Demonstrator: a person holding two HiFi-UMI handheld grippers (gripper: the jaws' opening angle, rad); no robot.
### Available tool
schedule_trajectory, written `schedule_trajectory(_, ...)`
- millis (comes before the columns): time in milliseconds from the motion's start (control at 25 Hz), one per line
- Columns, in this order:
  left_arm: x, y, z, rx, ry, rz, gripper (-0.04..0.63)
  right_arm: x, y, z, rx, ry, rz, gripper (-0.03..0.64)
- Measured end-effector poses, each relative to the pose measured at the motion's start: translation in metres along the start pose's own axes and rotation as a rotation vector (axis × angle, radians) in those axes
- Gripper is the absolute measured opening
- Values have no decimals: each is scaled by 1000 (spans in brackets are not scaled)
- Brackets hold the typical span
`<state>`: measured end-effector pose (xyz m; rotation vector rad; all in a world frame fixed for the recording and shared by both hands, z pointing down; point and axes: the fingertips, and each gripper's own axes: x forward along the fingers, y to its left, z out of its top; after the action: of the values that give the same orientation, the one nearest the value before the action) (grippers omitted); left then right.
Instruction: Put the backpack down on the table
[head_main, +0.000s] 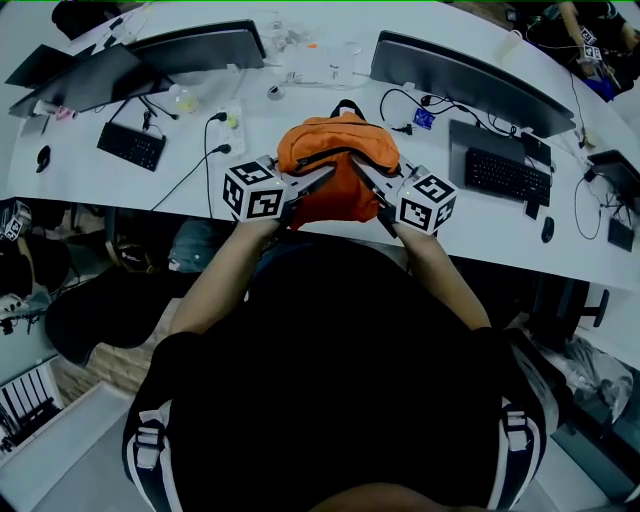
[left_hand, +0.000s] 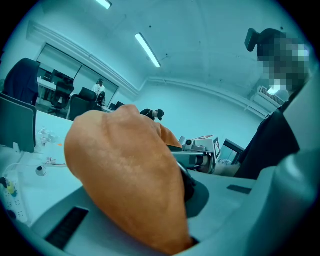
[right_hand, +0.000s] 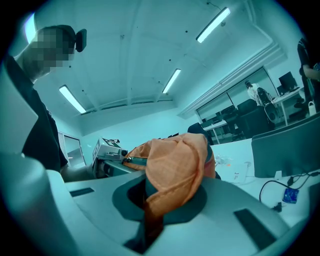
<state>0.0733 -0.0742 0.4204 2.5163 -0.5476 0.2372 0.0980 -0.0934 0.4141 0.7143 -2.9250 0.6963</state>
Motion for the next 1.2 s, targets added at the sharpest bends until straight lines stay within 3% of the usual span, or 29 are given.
schedule_trajectory(1200, -35, 50, 1, 7, 44, -85, 29, 53, 2, -3, 8, 13, -98, 29)
